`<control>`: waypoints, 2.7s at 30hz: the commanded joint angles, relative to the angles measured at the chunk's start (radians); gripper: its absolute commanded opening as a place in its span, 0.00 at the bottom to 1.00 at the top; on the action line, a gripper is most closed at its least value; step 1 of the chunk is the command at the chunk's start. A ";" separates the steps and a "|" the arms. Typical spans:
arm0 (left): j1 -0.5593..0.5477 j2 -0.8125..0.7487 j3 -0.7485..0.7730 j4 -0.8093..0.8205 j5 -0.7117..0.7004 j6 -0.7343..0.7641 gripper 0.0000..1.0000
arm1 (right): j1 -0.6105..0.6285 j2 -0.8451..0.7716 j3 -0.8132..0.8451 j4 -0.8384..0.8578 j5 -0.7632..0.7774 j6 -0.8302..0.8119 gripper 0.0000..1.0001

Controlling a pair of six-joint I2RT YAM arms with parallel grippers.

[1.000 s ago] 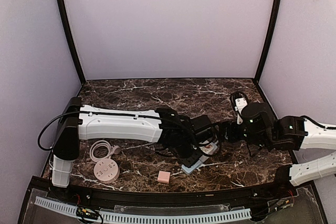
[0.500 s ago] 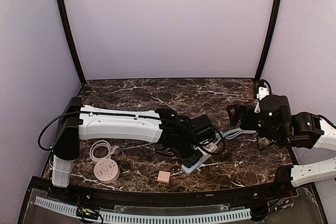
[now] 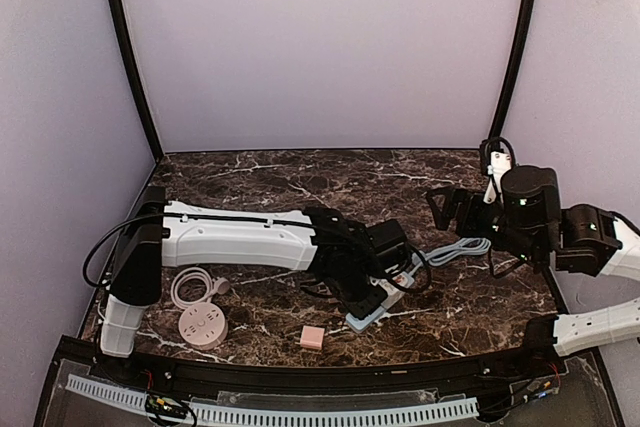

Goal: Insert the plug

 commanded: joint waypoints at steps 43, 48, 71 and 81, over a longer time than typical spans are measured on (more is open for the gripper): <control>0.018 -0.489 -0.535 0.183 -0.384 -0.119 0.78 | -0.002 -0.001 -0.042 0.098 -0.025 -0.089 0.99; 0.101 -0.575 -0.680 0.142 -0.434 -0.214 0.79 | -0.002 -0.008 -0.050 0.096 -0.032 -0.093 0.99; 0.428 -0.869 -1.147 0.222 -0.307 -0.407 0.73 | -0.002 0.002 -0.067 0.087 -0.041 -0.086 0.98; 0.462 -0.763 -1.178 0.336 -0.172 -0.381 0.65 | -0.002 -0.008 -0.073 0.083 -0.035 -0.087 0.99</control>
